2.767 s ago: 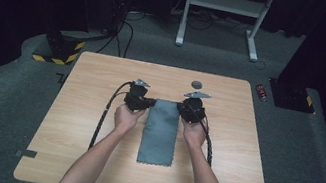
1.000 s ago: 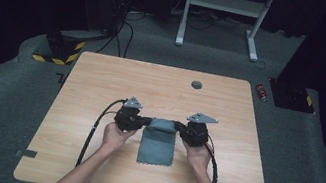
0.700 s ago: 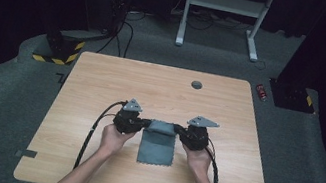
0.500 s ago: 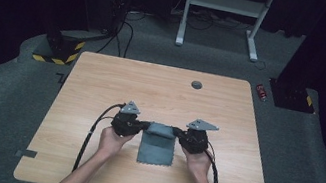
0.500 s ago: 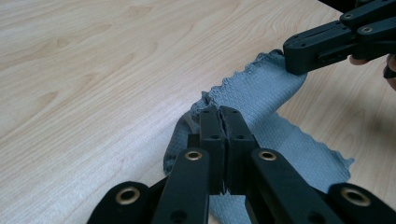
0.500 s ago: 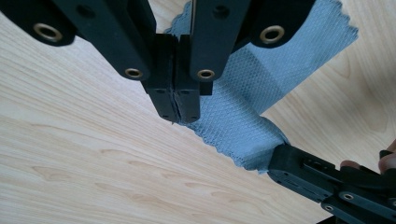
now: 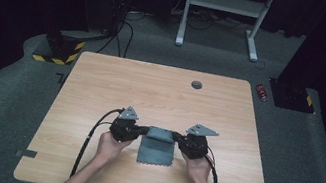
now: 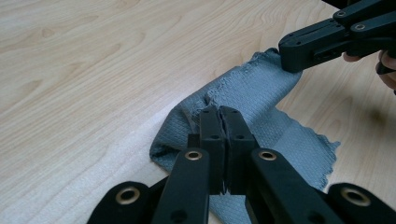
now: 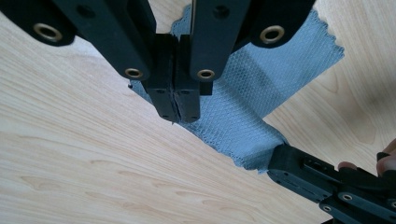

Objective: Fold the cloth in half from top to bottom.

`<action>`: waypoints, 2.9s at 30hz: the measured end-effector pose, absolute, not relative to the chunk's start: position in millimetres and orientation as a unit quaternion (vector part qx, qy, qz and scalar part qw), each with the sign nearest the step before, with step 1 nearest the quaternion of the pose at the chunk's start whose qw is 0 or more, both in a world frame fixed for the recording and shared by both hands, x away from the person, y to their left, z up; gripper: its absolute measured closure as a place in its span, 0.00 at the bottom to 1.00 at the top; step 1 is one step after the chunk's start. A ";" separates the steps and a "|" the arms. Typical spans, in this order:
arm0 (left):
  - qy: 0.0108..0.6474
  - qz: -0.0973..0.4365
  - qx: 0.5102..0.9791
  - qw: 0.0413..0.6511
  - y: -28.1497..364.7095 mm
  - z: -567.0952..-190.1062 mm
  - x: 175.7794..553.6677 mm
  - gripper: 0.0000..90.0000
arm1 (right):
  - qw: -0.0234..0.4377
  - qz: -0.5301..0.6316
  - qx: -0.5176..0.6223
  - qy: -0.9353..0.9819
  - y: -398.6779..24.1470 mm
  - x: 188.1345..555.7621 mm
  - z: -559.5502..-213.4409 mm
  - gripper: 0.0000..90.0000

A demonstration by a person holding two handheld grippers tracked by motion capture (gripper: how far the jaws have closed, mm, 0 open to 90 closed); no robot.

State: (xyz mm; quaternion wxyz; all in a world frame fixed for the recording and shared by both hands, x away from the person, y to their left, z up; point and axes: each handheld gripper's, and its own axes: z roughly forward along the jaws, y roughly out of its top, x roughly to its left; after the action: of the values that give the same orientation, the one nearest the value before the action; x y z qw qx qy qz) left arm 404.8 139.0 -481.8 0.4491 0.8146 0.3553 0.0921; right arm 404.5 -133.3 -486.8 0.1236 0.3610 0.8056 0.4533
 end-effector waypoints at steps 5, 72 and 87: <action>0.352 0.094 0.816 0.449 139.2 -483.1 399.9 0.98 | 0.121 0.456 0.358 0.806 -134.6 399.4 -487.9 0.99; 0.388 0.099 0.817 0.415 135.7 -492.2 386.3 0.72 | 0.108 0.423 0.374 0.818 -126.9 388.5 -496.0 0.91; 0.346 0.084 0.849 0.391 128.9 -507.9 350.1 0.72 | 0.083 0.405 0.341 0.845 -120.9 359.1 -511.8 0.90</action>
State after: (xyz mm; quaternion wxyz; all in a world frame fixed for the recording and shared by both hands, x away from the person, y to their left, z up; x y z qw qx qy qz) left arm 350.1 128.9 -507.9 0.3906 0.8489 0.3462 0.0837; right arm 359.1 -120.9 -511.8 0.0832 0.3409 0.8445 0.4045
